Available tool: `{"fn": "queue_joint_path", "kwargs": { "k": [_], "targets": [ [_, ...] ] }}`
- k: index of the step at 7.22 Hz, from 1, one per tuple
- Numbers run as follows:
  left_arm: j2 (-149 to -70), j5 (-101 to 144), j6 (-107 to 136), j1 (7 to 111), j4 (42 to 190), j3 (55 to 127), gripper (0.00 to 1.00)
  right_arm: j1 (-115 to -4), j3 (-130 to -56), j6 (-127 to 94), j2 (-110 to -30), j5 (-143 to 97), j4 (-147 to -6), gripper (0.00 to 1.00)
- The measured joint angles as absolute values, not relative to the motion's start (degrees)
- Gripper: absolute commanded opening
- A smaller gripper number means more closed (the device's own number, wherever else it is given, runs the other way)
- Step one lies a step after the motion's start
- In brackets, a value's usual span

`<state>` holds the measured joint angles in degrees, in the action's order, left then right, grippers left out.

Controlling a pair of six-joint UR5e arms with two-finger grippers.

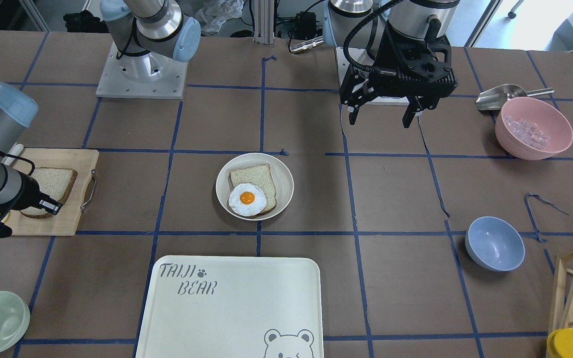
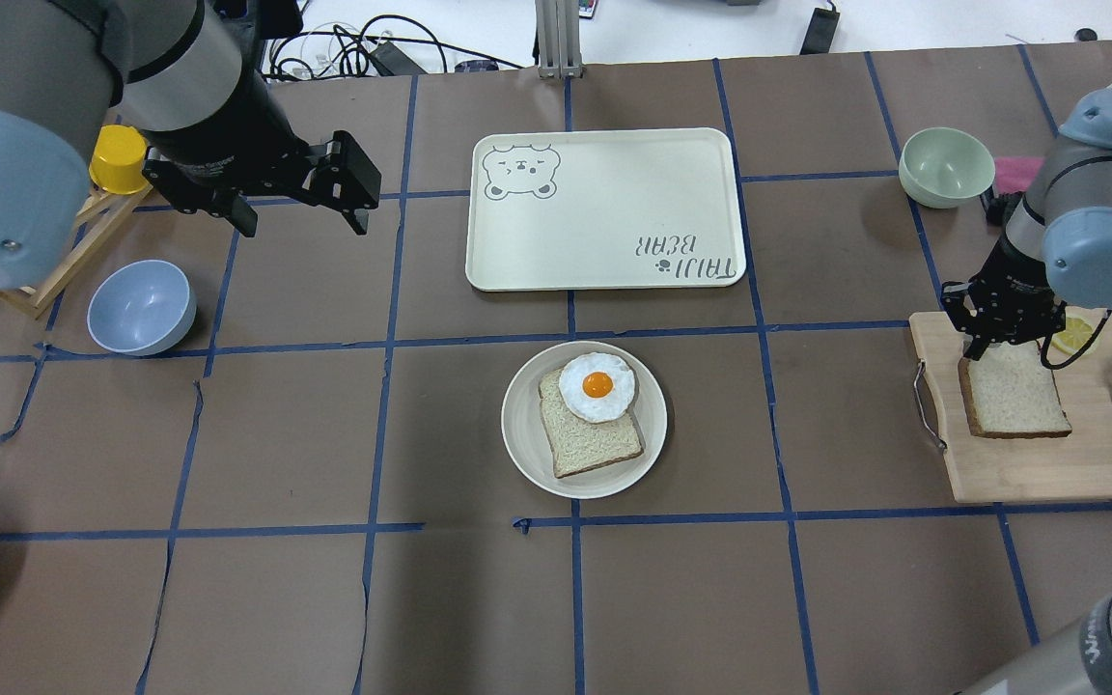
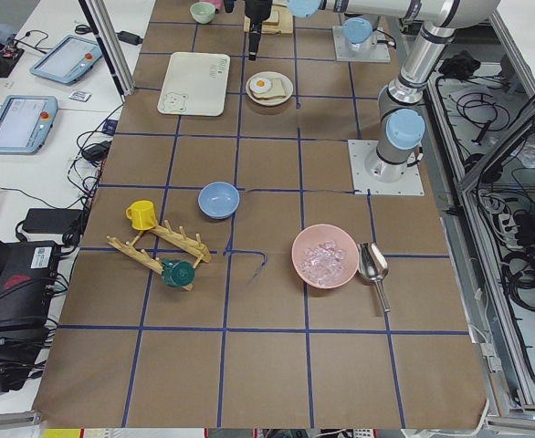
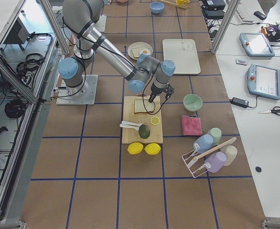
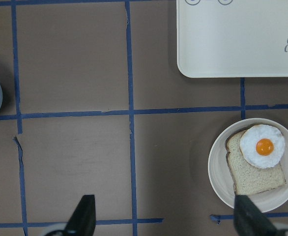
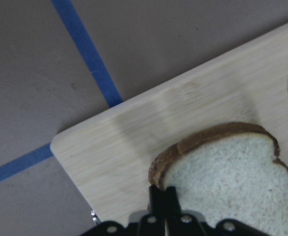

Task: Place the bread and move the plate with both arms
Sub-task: 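Lower the right gripper and grasp the bread slice by its edge, then lift the bread slice and carry it over the egg plate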

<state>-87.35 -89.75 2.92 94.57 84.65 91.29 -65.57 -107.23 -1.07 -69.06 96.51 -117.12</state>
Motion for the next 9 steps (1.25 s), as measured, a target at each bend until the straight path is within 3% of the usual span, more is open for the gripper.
{"fn": "queue_joint_path", "kwargs": {
  "k": [5, 9],
  "targets": [
    [-87.3, -89.8, 2.8, 94.6, 84.6, 91.3, 1.00, -66.1, -101.8, -1.1, -71.9, 96.5, -108.6, 0.00],
    [-87.2, -89.9, 2.7, 94.6, 84.7, 91.3, 1.00, -72.3, -93.1, -6.2, -72.8, 94.5, -97.6, 0.00]
  ]
}}
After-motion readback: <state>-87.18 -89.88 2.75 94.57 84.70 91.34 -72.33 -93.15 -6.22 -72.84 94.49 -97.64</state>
